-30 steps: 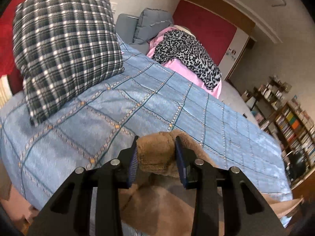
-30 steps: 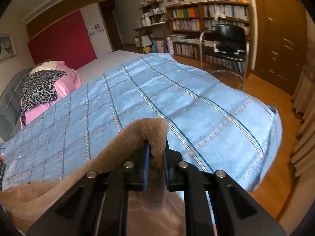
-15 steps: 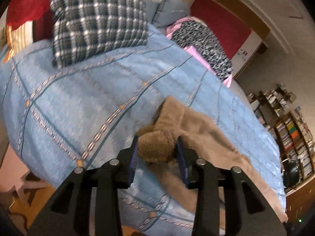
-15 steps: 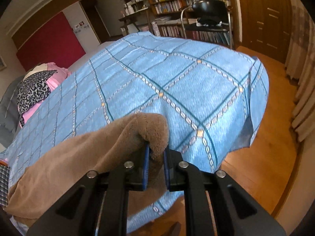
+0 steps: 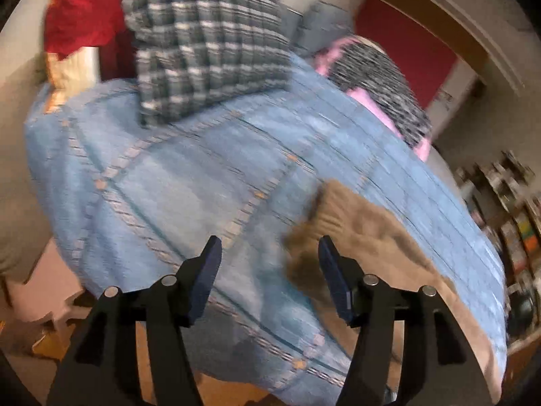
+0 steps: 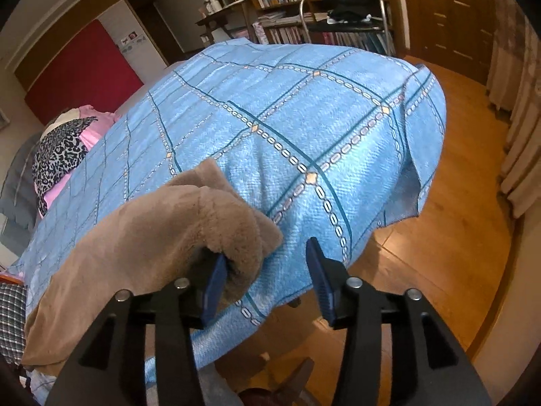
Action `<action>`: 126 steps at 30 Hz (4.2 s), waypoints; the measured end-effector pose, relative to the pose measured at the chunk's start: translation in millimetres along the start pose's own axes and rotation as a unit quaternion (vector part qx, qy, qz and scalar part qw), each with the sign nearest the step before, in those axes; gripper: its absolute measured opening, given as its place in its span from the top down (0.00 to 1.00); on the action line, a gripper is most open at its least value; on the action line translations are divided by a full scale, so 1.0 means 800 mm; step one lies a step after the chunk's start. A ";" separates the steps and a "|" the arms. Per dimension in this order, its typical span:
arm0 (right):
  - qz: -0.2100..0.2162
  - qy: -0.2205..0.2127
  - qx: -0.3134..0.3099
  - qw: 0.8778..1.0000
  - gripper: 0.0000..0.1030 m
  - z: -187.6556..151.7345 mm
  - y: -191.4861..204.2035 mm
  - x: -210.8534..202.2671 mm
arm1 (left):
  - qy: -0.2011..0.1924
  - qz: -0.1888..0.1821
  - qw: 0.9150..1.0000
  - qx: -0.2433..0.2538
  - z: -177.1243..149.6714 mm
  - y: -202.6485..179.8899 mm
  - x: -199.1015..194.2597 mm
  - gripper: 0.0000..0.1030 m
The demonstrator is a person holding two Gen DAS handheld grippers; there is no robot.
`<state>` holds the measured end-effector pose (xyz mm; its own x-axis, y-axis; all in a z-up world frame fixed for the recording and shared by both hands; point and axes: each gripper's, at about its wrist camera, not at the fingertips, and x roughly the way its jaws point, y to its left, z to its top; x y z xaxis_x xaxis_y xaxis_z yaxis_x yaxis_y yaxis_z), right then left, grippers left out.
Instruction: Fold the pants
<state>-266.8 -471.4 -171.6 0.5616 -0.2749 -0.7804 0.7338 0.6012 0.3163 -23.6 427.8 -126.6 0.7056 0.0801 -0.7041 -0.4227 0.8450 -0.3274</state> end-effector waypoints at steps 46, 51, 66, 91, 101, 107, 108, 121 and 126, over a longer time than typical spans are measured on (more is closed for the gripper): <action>-0.016 0.100 -0.133 0.986 0.38 0.000 -0.018 -0.022 | 0.215 -0.233 0.853 0.414 -0.240 -0.365 0.079 0.37; 0.089 0.102 0.007 0.991 0.38 0.005 -0.075 -0.021 | 0.217 -0.236 0.855 0.407 -0.239 -0.364 0.079 0.37; 0.329 0.163 0.352 0.861 0.29 -0.035 -0.067 0.041 | 0.207 -0.239 0.856 0.409 -0.229 -0.371 0.062 0.37; 0.294 -0.102 -0.046 0.949 0.92 0.116 0.126 -0.071 | 0.223 -0.231 0.857 0.403 -0.247 -0.368 0.070 0.36; 0.188 0.059 0.063 0.978 0.92 0.018 -0.022 0.081 | 0.234 -0.220 0.856 0.404 -0.242 -0.355 0.064 0.36; 0.157 0.061 0.034 0.985 0.45 0.009 -0.017 0.076 | 0.242 -0.220 0.870 0.368 -0.224 -0.327 0.050 0.36; 0.143 0.056 0.031 0.988 0.38 0.012 -0.020 0.072 | 0.245 -0.220 0.874 0.357 -0.222 -0.320 0.048 0.36; -0.082 -0.042 -0.060 0.994 0.38 0.023 0.020 0.025 | 0.257 -0.217 0.916 0.220 -0.207 -0.239 0.034 0.30; -0.152 -0.106 -0.067 0.981 0.38 0.033 0.032 -0.006 | 0.272 -0.239 0.921 0.144 -0.202 -0.221 0.043 0.26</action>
<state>-240.9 -474.5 -145.8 0.4020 -0.5971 -0.6942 0.8309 0.5564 0.0026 -16.7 195.9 -195.1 0.3498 -0.5476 -0.7601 0.0855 0.8266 -0.5562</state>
